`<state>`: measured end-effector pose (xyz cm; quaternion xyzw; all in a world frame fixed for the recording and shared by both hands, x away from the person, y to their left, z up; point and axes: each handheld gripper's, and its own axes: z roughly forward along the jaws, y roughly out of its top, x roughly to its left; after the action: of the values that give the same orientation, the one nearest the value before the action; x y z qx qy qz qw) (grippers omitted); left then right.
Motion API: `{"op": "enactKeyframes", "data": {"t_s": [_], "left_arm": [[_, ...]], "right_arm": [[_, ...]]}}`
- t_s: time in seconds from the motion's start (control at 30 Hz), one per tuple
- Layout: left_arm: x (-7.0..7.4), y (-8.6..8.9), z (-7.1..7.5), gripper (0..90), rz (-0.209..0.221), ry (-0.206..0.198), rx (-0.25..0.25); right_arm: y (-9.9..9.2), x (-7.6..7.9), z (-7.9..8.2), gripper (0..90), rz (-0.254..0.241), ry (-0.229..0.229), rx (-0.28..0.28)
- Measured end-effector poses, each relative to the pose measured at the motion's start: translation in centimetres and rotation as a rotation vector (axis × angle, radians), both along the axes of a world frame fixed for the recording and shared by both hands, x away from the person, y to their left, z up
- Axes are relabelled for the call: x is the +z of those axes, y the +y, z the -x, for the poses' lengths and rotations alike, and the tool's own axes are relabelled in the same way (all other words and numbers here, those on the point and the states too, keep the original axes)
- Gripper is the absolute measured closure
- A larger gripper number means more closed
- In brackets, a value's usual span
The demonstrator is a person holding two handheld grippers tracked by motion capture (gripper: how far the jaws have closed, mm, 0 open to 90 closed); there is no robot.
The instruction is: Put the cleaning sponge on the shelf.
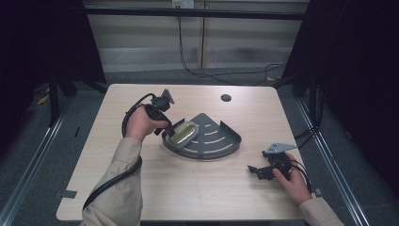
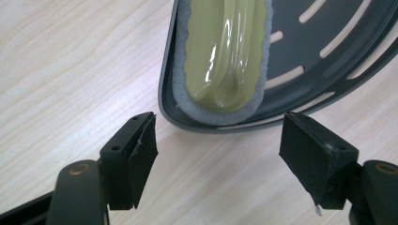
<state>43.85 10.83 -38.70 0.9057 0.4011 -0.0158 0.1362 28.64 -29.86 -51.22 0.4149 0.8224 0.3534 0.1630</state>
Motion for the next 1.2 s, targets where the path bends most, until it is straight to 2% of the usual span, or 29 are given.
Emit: {"op": "enactKeyframes", "data": {"t_s": [0.47, 1.2], "left_arm": [[-0.6, 2.1, 1.3, 25.8, -0.006, 0.0, 0.015], [-2.2, 4.9, 3.1, 24.7, 0.017, -0.008, 0.031]], "right_arm": [[0.0, 0.0, 0.0, 9.8, 0.0, 0.002, 0.0], [0.0, 0.0, 0.0, 9.8, 0.002, 0.002, 0.002]]}}
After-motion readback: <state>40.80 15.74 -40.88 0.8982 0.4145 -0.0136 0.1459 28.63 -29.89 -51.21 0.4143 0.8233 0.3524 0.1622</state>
